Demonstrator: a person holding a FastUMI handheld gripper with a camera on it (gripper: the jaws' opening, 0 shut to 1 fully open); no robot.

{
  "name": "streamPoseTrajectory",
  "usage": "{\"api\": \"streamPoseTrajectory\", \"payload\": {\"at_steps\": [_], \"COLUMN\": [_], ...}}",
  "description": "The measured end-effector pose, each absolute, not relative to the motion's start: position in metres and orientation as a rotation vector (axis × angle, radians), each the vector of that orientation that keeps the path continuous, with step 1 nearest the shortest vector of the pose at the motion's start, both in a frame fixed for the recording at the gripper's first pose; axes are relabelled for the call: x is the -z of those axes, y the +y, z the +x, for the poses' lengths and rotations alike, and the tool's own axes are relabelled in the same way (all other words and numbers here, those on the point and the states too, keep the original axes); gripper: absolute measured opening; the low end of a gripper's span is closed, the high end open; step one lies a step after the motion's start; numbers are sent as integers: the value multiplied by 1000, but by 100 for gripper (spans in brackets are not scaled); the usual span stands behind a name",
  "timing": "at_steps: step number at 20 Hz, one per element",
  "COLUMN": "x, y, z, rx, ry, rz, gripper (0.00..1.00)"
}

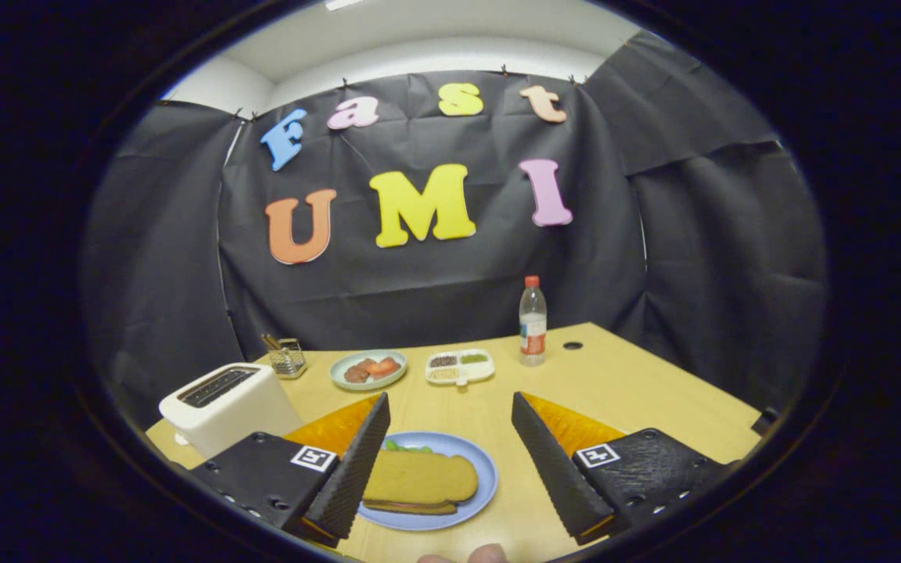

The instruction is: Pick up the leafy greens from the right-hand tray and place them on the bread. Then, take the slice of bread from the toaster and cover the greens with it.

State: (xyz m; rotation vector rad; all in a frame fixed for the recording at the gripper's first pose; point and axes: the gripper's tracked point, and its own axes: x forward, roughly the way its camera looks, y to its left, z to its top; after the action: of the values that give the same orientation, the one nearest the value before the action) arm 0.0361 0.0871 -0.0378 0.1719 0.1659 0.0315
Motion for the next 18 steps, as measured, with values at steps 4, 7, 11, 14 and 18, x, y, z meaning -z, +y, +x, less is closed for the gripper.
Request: {"api": "streamPoseTrajectory", "payload": {"at_steps": [4, 7, 11, 14, 18], "x": [-8, -28, -44, -47, -48], "y": [86, 90, 103, 111, 124], "z": [7, -15, -45, -60, -69], "rx": [-11, -12, -33, -39, -56], "ry": [86, 50, 19, 1, -3], "rz": [109, 71, 71, 74, 82], "gripper": [95, 95, 95, 95, 95]}}
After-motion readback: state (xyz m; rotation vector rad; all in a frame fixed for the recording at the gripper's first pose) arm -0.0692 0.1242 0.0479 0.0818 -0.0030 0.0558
